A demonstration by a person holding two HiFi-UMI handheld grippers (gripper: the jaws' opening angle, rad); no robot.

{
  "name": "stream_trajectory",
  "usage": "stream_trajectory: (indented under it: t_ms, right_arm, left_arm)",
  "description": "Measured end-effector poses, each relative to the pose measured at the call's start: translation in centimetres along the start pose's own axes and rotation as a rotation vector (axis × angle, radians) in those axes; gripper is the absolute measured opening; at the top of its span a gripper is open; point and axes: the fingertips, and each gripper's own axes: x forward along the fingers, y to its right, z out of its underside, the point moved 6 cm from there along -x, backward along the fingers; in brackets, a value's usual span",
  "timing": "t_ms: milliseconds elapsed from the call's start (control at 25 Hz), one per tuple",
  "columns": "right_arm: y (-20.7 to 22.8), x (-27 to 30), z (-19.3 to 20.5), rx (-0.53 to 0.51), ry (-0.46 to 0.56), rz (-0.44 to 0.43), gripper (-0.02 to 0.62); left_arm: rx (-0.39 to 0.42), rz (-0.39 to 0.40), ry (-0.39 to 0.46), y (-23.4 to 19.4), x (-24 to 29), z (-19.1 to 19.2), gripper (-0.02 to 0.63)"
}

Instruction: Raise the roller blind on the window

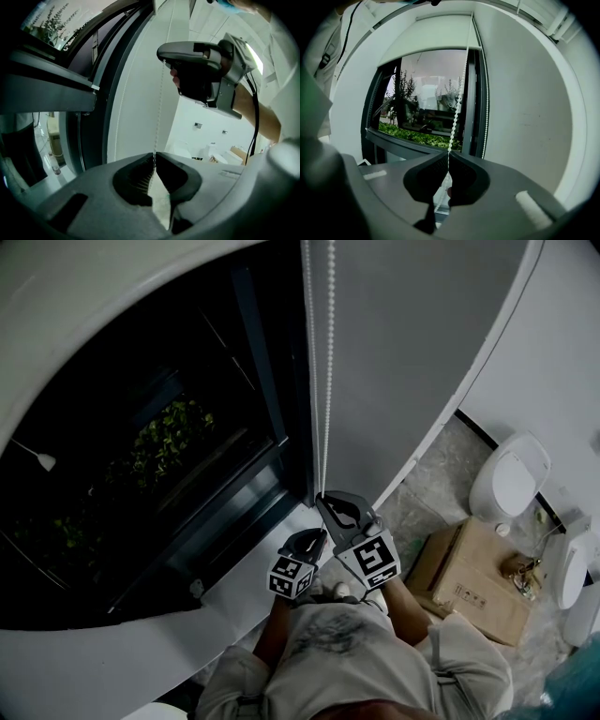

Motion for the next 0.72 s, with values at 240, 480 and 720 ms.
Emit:
stream_trajectory:
  t_ms: [240, 480, 720]
  right_arm:
    - [0.3, -0.1, 0.1, -0.004, 0.0, 0.007, 0.014]
    - [0.3, -0.1, 0.2, -0.007, 0.003, 0.005, 0.014]
    - [0.1, -0.2, 0.2, -0.002, 0.003, 0.001, 0.014]
  left_arm:
    - [-0.005, -0.017, 0.106, 0.6, -3.2, -4.6, 0.09]
    - [0.093, -0.036, 0.227, 1.8, -6.8, -13.7, 0.086]
    - [0.19, -0.043, 0.332, 3.4, -8.4, -20.3, 0.08]
